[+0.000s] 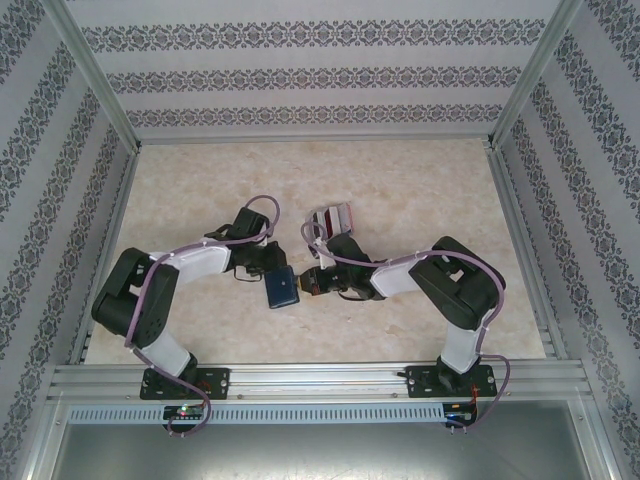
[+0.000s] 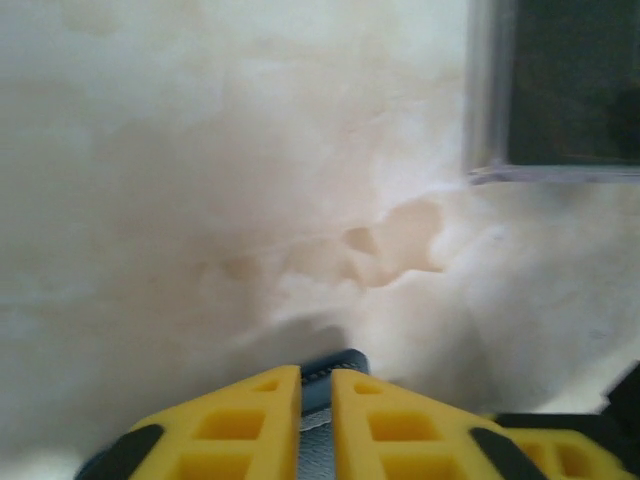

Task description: Put the credit cards into the card holder

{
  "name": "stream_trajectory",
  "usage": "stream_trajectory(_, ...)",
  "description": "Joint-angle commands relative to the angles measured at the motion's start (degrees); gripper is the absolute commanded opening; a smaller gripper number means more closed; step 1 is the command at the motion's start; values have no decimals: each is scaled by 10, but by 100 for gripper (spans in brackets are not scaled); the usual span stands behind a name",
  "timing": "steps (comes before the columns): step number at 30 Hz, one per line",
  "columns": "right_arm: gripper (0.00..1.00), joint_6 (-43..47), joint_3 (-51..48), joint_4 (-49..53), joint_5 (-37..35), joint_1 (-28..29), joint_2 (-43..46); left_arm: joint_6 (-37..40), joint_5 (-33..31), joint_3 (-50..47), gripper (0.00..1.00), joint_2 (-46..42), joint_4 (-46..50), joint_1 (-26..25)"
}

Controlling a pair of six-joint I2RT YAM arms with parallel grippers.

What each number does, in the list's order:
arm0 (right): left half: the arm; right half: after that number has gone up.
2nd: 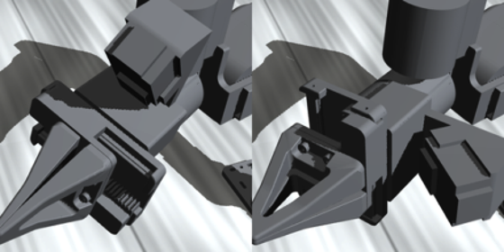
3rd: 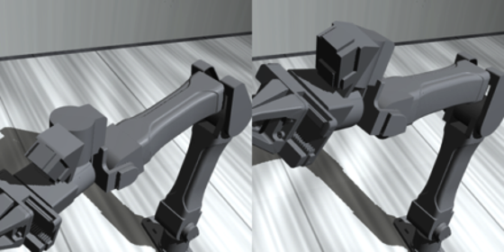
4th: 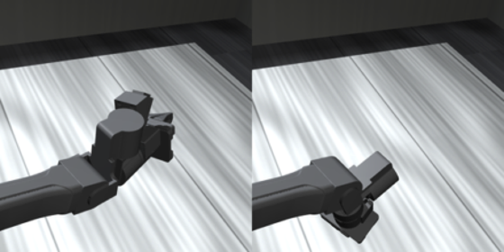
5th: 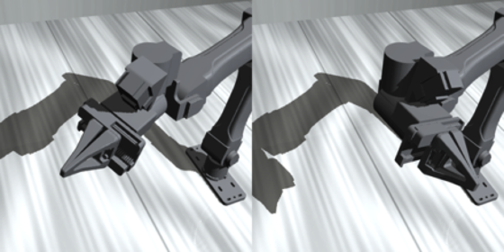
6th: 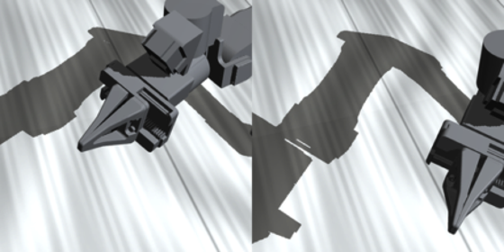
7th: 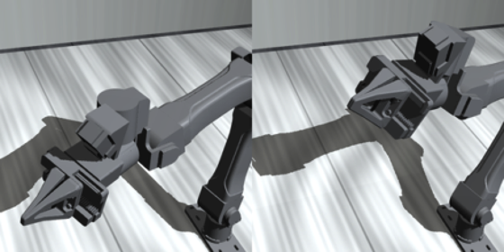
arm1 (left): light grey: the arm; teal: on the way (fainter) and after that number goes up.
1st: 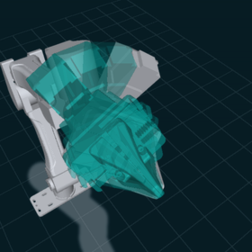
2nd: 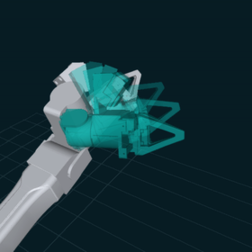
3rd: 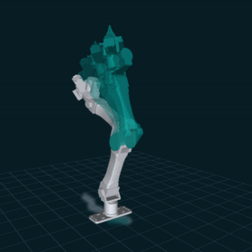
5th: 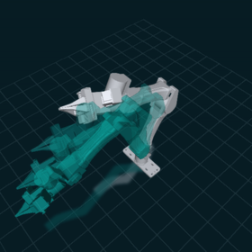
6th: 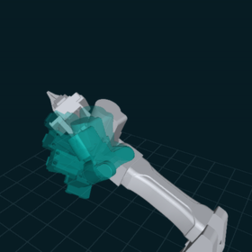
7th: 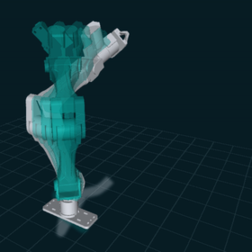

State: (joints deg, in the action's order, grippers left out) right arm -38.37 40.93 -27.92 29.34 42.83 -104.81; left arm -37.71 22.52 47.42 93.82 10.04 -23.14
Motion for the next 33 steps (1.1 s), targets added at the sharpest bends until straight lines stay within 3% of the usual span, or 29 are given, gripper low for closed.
stream_trajectory(1, 0, -52, -9, -40, 21, -8, -4, 21, -38, 14, 14, 14, 41, 4)
stream_trajectory(8, 19, -14, 5, 109, -144, -4, 31, 37, -65, -18, 8, 29, 45, 1)
stream_trajectory(14, 34, 11, 51, 190, -195, 18, 28, 49, -66, -52, 7, 11, 18, 1)
stream_trajectory(23, 41, 10, 92, 230, -141, 26, 15, 68, -74, -39, 7, -46, 68, 10)
stream_trajectory(33, 43, 39, 134, 252, -116, 47, -10, 64, -27, -21, 15, -159, 150, 26)
